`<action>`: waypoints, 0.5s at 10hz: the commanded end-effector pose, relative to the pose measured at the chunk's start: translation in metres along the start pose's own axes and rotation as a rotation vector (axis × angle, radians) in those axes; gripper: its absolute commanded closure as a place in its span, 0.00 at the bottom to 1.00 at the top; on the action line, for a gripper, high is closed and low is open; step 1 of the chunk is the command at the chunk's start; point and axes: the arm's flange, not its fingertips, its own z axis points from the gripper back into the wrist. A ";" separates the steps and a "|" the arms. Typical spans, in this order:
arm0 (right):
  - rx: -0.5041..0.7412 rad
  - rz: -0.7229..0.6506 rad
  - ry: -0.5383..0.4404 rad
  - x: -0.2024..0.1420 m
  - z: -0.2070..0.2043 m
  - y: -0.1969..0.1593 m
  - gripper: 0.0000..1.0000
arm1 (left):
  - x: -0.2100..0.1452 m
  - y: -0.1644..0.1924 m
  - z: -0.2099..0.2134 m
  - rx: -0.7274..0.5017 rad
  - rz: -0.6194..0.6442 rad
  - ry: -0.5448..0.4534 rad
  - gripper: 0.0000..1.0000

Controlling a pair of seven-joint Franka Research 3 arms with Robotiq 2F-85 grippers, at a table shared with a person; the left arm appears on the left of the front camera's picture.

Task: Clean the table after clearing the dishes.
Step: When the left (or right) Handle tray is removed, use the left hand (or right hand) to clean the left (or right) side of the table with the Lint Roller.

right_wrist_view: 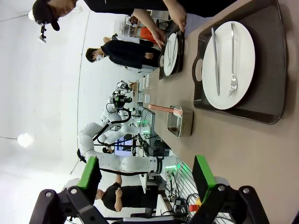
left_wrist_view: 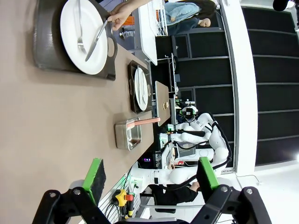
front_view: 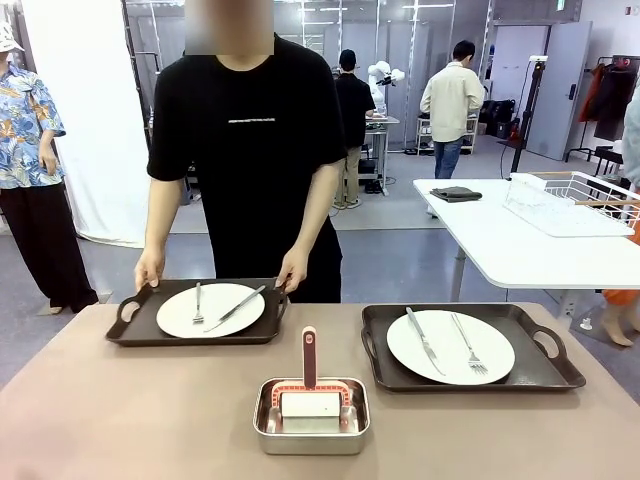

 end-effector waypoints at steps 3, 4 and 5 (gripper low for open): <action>0.003 0.002 0.000 -0.001 0.001 0.002 0.00 | -0.001 -0.001 0.003 -0.014 -0.001 -0.008 0.00; 0.003 0.002 0.000 -0.001 0.001 0.002 0.00 | -0.001 -0.001 0.003 -0.014 -0.001 -0.008 0.00; 0.003 0.002 0.000 -0.001 0.001 0.002 0.00 | -0.001 -0.001 0.003 -0.014 -0.001 -0.008 0.00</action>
